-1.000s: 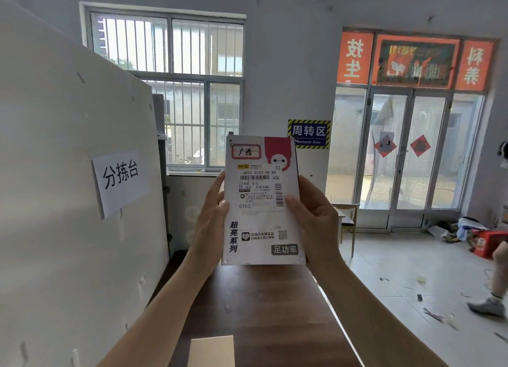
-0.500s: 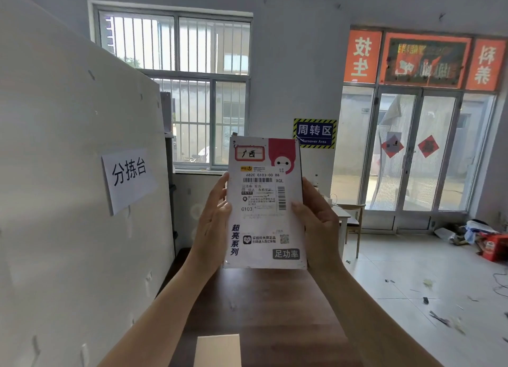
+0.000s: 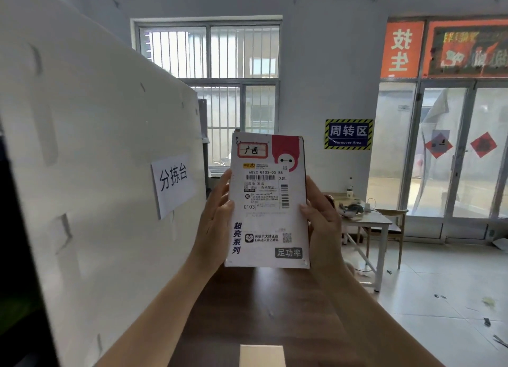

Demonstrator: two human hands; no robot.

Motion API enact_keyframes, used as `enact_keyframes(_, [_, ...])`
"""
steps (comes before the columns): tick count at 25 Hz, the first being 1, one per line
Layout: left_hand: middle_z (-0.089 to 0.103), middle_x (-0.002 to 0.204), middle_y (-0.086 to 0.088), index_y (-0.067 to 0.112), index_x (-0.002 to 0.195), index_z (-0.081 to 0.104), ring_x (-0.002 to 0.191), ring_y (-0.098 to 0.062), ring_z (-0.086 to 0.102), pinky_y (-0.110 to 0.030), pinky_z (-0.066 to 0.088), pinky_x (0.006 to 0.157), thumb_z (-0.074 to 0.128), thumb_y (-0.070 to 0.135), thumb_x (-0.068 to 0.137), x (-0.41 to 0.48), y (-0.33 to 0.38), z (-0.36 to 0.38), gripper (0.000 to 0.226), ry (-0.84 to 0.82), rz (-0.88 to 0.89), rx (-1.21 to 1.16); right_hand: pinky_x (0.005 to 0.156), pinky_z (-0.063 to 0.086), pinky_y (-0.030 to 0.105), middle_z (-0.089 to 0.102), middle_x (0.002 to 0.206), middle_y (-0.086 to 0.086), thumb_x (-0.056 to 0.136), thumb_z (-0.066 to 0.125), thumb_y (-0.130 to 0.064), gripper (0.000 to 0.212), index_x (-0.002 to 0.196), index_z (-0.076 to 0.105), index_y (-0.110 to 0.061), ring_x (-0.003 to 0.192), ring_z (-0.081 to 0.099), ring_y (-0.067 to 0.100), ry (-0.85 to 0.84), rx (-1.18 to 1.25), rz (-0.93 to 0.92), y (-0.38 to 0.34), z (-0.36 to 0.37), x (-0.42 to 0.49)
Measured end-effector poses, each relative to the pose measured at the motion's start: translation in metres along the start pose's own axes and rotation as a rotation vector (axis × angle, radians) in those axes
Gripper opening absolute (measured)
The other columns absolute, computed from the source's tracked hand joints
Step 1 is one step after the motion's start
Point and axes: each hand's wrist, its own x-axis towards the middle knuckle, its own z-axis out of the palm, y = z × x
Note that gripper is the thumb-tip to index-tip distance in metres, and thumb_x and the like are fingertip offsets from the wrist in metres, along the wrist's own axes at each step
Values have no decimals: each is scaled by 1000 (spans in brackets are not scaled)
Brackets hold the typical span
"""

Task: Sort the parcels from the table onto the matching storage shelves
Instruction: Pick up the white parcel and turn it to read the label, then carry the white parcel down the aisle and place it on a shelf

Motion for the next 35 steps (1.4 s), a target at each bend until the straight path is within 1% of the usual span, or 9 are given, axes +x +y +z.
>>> enact_keyframes(5, [63,119,13,30,139,34,98,-13,67,-23,55,65,32,19,91,3,-5,-37,49,93,10,85,67,60,30,74,111,-7,80,48,-9,52,129,54,-26,90,73,18,-59,105,57,31,31,11])
enact_keyframes(10, [61,125,9,44,131,38,103,-18,65,-27,56,68,36,24,88,4,-7,-60,48,250,-10,216,65,59,26,74,111,-8,79,52,-9,51,128,54,-24,89,73,17,-160,205,98,63,53,33])
enact_keyframes(13, [54,134,2,48,127,41,108,-14,63,-26,55,73,38,27,85,2,3,-71,47,403,13,305,68,59,27,72,118,-1,80,53,-6,52,130,55,-21,97,72,21,-296,340,163,79,72,49])
enact_keyframes(16, [53,136,6,57,117,51,118,-11,57,-28,52,86,49,40,75,-18,27,-74,45,605,52,375,71,59,28,71,120,3,84,60,-4,43,123,62,-21,104,70,25,-447,484,237,79,96,56])
enact_keyframes(19, [58,132,13,53,113,59,119,-6,56,-20,51,84,56,40,68,-54,66,-63,46,803,153,504,70,60,31,73,116,4,75,61,-4,46,111,73,-30,101,71,26,-625,674,333,68,117,42])
enact_keyframes(24, [52,138,14,53,119,54,127,-6,48,-27,46,99,57,41,75,-125,161,-31,46,1026,241,991,71,59,29,72,117,5,73,53,-5,52,112,71,-33,101,71,24,-864,1007,474,20,168,-27])
enact_keyframes(28, [58,130,17,60,110,56,118,-5,56,-22,51,89,47,26,82,-192,245,19,44,1249,239,1259,66,58,22,75,111,-2,69,66,-13,46,107,72,-37,95,73,15,-1084,1222,519,-44,208,-108])
enact_keyframes(32, [58,132,10,53,113,56,116,-8,58,-21,52,82,48,26,80,-264,325,101,43,1445,270,1490,79,55,22,71,119,-6,56,84,-41,63,117,67,-36,111,66,12,-1274,1492,589,-137,209,-201])
enact_keyframes(35, [65,120,17,42,120,51,110,-7,62,-19,53,76,43,18,80,-300,369,165,47,1534,277,1620,75,56,20,73,114,-11,67,72,-20,55,120,64,-31,107,68,11,-1361,1614,696,-200,192,-257])
